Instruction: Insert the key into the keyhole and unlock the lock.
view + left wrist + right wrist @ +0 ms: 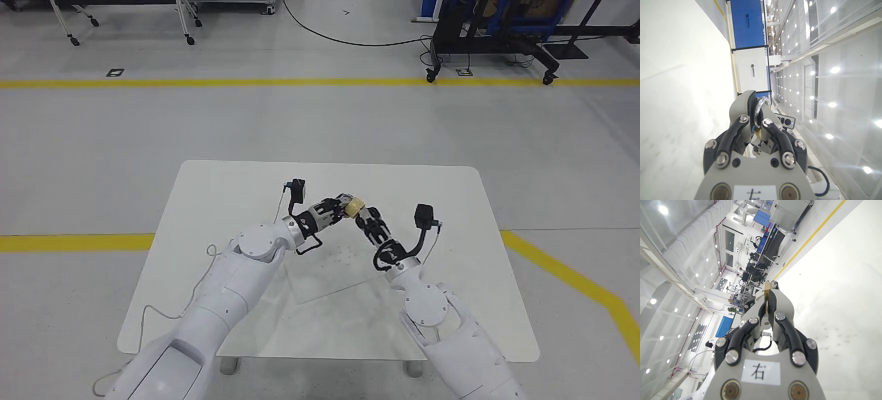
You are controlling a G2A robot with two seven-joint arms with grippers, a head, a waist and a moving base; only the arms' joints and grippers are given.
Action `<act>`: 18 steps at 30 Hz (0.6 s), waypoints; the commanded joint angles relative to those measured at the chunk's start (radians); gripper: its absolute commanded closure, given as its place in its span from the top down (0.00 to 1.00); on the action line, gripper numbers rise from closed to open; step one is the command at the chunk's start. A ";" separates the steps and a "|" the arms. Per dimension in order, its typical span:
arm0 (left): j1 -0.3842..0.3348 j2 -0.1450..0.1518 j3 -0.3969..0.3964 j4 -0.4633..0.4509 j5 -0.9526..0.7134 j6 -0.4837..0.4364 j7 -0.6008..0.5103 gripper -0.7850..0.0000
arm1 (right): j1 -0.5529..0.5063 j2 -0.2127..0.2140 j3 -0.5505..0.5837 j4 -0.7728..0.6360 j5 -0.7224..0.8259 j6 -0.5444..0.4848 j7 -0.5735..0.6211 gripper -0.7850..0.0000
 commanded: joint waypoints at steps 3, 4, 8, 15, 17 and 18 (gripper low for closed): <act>-0.003 0.000 -0.023 0.011 -0.044 0.005 -0.024 0.00 | -0.007 -0.001 0.017 -0.005 0.026 -0.004 0.004 1.00; -0.003 0.000 -0.029 0.013 -0.058 0.006 -0.032 0.00 | -0.007 -0.001 0.017 -0.005 0.026 -0.004 0.004 1.00; -0.006 0.002 -0.049 0.021 -0.082 0.005 -0.055 0.00 | -0.007 -0.001 0.017 -0.005 0.026 -0.004 0.004 1.00; 0.002 -0.001 -0.067 0.024 -0.118 0.005 -0.084 0.00 | -0.015 -0.003 0.017 -0.020 0.090 -0.026 0.032 0.89; 0.001 -0.002 -0.074 0.029 -0.140 0.013 -0.103 0.00 | -0.024 -0.005 0.031 -0.025 0.233 -0.058 0.125 0.44; 0.000 -0.002 -0.076 0.032 -0.143 0.014 -0.111 0.00 | -0.024 -0.004 0.042 -0.019 0.295 -0.064 0.176 0.38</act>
